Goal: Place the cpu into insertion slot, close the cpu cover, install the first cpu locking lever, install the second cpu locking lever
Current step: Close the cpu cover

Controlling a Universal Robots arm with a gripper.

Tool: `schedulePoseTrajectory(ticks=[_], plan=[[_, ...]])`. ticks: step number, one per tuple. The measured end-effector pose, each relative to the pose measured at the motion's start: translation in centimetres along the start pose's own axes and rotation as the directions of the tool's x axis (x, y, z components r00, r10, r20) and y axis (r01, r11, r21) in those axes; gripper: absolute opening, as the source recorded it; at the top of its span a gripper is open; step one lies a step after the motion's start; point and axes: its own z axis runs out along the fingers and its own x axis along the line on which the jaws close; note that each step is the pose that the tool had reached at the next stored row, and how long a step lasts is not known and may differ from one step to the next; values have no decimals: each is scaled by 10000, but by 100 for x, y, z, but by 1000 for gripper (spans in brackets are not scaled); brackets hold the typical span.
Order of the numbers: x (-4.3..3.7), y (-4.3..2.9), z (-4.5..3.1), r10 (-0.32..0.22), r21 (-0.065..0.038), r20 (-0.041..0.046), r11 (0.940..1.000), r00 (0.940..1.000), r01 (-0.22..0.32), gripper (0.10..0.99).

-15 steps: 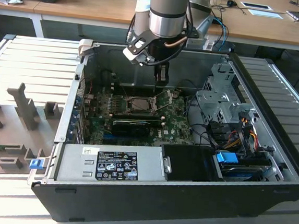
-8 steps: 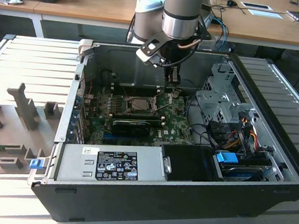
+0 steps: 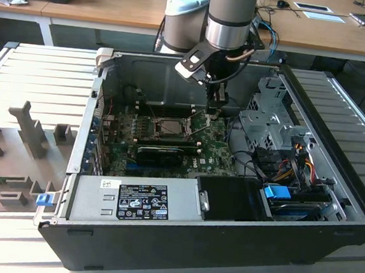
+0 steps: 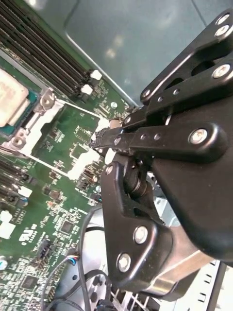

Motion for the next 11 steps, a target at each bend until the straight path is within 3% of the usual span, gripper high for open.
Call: schedulePoseTrajectory(ticks=[6,11], plan=[[-6,142,38,-4,-1,-2,10000,10000,4,106],[-8,167,87,-4,-1,-1,10000,10000,4,106]])
